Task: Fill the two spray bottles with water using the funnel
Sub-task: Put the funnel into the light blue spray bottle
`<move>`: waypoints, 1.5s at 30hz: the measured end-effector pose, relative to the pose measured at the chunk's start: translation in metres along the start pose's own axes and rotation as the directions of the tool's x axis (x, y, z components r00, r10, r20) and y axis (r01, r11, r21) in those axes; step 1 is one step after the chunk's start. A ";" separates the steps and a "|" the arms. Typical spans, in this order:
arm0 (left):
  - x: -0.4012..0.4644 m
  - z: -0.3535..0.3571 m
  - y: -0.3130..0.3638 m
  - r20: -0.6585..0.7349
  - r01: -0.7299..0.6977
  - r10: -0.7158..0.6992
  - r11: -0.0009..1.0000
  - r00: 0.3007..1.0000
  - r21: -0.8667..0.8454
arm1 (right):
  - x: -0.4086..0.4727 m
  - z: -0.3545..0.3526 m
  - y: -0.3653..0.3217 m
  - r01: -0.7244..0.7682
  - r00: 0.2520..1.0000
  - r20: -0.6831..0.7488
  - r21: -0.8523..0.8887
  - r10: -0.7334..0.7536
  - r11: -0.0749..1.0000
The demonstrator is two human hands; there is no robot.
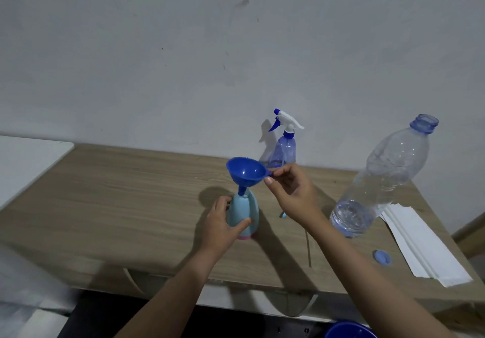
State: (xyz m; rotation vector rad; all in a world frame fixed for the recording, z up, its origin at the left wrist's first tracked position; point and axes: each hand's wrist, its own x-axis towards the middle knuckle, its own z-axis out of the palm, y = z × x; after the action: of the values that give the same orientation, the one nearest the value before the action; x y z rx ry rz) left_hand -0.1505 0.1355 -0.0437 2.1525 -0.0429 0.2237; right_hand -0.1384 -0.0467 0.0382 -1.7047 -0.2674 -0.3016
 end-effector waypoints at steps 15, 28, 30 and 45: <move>-0.001 -0.002 0.003 -0.002 0.012 -0.012 1.000 1.000 0.023 | 0.012 0.016 0.033 -0.017 1.000 -0.011 -0.303 0.014 0.953; 0.002 0.000 -0.001 0.002 0.009 -0.009 1.000 1.000 0.020 | 0.114 0.061 0.119 -0.032 0.968 0.185 -0.580 0.170 0.814; 0.002 0.002 -0.004 -0.023 0.002 -0.001 1.000 1.000 0.016 | 0.132 0.071 0.126 0.078 0.953 0.266 -0.680 0.146 0.729; 0.001 0.010 -0.008 -0.076 0.003 -0.008 0.998 0.997 -0.060 | 0.168 0.065 0.094 0.205 0.830 0.518 -0.627 0.206 0.752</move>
State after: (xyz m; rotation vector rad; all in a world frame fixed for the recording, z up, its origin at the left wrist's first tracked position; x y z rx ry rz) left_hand -0.1472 0.1321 -0.0551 2.0821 0.0000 0.2974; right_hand 0.0549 0.0040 0.0007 -2.5011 -0.6569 0.1583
